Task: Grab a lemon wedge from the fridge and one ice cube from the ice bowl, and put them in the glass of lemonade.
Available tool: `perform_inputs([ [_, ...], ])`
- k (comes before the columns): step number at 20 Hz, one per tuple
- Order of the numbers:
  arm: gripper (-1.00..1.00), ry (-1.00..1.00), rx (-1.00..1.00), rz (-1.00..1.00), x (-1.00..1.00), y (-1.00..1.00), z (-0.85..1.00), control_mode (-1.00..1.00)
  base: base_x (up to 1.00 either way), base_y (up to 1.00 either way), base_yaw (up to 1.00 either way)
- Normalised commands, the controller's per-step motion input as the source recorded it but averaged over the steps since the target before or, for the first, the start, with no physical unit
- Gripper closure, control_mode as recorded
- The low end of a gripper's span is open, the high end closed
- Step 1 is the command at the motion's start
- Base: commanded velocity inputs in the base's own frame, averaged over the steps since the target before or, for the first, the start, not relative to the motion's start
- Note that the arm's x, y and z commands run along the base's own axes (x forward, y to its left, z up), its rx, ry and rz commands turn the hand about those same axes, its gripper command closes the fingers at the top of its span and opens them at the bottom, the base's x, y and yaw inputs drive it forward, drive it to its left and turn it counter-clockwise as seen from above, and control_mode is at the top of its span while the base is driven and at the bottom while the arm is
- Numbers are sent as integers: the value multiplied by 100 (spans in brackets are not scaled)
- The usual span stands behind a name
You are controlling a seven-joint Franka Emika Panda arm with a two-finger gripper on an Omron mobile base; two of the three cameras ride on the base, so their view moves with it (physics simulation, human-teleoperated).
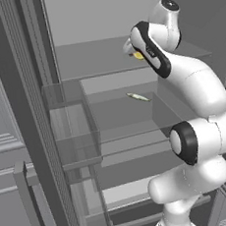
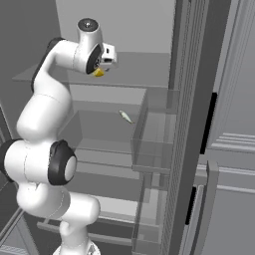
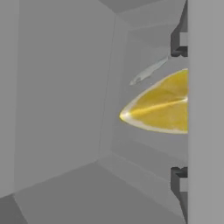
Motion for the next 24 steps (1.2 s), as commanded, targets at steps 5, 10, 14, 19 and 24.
perform_inputs([
  [5,-100,0,0,4,30,0,-16,-100,0,0,0],
  [10,-100,-2,0,2,-8,0,0,-100,0,0,0],
  [14,-100,-6,0,6,-26,0,11,-100,0,0,0],
  [19,-100,0,0,7,0,0,-1,-100,0,0,0],
  [24,-100,0,0,8,-10,0,-6,-100,0,0,0],
])
